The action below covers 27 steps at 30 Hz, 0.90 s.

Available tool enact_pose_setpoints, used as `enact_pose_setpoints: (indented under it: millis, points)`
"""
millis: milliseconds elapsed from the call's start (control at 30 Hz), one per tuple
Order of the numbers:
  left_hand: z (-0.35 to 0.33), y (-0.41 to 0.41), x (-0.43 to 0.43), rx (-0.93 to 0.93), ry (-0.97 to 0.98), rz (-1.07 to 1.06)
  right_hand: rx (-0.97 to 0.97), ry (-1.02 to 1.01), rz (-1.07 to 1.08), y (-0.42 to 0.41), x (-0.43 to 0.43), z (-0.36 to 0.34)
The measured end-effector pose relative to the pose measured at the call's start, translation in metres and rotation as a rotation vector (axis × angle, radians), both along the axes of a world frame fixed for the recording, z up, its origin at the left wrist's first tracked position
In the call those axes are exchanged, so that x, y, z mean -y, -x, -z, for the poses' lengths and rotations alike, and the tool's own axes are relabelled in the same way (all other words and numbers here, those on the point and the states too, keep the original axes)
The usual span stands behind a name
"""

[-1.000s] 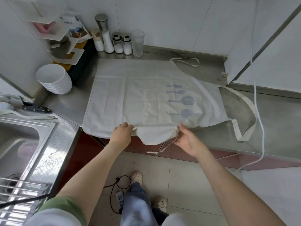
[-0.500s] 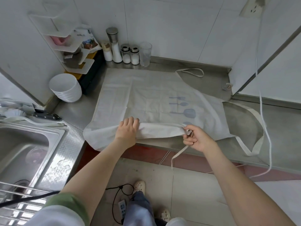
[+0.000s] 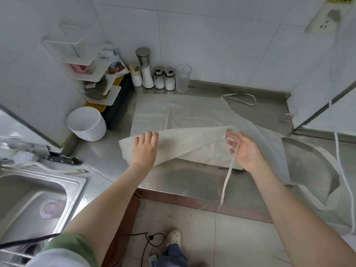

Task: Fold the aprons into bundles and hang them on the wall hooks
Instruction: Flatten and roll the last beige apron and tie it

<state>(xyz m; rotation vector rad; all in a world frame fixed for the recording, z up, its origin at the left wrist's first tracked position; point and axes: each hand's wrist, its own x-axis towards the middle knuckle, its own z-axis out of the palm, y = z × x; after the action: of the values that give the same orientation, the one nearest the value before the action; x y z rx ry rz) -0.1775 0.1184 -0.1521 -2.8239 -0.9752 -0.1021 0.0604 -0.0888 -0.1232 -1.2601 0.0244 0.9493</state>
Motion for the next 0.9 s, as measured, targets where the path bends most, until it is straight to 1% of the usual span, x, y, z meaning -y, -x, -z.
enact_pose_setpoints:
  millis: [33,100,133,167,233,267,367,433,567,667,733,833,867,900]
  points:
    - [0.0,-0.004,-0.005,0.01,0.05,-0.005,0.059,0.016,-0.016,-0.006,-0.008,0.006]
    - [0.009,-0.007,-0.014,0.056,0.249,0.017,0.191,0.074,-0.092,-0.01,-0.019,0.016]
    - [0.015,-0.008,-0.017,0.054,0.334,0.048,0.274,0.153,-0.17,-0.01,-0.025,0.022]
    - [0.022,-0.007,-0.019,0.01,0.383,0.093,0.362,0.267,-0.263,-0.01,-0.03,0.028]
    - [0.036,-0.007,-0.021,-0.099,0.43,0.143,0.547,0.521,-0.468,-0.006,-0.04,0.041]
    - [0.039,-0.007,-0.022,-0.153,0.443,0.138,0.641,0.604,-0.576,-0.005,-0.044,0.048]
    - [0.05,-0.011,-0.027,-0.246,0.412,0.153,0.853,0.79,-0.883,-0.001,-0.053,0.068]
    - [0.055,-0.016,-0.032,-0.25,0.413,0.174,0.929,0.889,-0.988,0.003,-0.055,0.076]
    - [0.065,-0.023,-0.041,-0.267,0.468,0.188,0.962,0.959,-1.12,0.005,-0.056,0.088]
    - [0.061,-0.028,-0.048,-0.27,0.521,0.188,0.924,0.971,-1.129,0.007,-0.056,0.087]
    - [0.054,-0.03,-0.054,-0.276,0.584,0.176,0.829,0.93,-1.119,0.006,-0.054,0.083]
    - [0.041,-0.028,-0.062,-0.285,0.72,0.121,0.635,0.776,-1.11,-0.005,-0.042,0.074]
    - [0.036,-0.029,-0.065,-0.277,0.754,0.09,0.599,0.728,-1.058,-0.009,-0.036,0.07]
    - [0.031,-0.031,-0.067,-0.272,0.728,0.067,0.606,0.708,-0.964,-0.013,-0.03,0.065]
